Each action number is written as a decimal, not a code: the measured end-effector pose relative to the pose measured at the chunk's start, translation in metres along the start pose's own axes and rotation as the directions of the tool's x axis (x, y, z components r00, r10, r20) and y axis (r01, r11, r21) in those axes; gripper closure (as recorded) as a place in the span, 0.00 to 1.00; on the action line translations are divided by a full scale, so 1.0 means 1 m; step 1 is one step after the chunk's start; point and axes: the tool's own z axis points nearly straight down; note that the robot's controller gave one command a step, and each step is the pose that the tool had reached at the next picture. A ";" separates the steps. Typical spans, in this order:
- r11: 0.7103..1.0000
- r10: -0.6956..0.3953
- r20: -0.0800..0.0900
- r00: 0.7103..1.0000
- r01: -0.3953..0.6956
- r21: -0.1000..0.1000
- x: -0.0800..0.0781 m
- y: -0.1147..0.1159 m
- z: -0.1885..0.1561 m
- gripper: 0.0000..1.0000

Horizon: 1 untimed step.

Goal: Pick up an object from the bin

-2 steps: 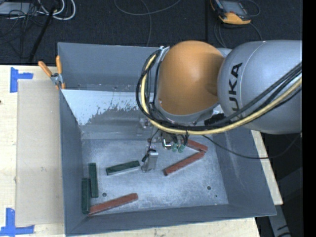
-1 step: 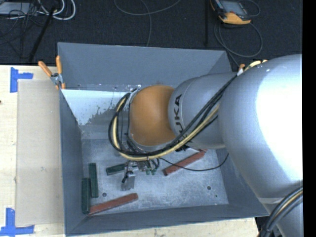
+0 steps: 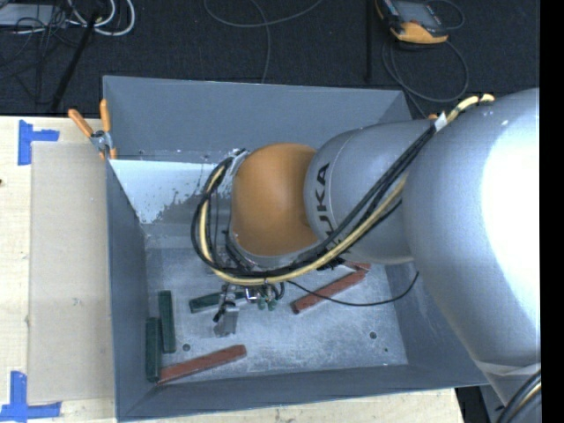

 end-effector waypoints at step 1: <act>0.994 0.112 -0.003 0.994 -0.112 0.002 0.003 -0.006 0.002 0.00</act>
Offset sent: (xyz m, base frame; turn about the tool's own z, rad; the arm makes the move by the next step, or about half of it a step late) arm -0.0025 -0.0051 -0.0009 0.1123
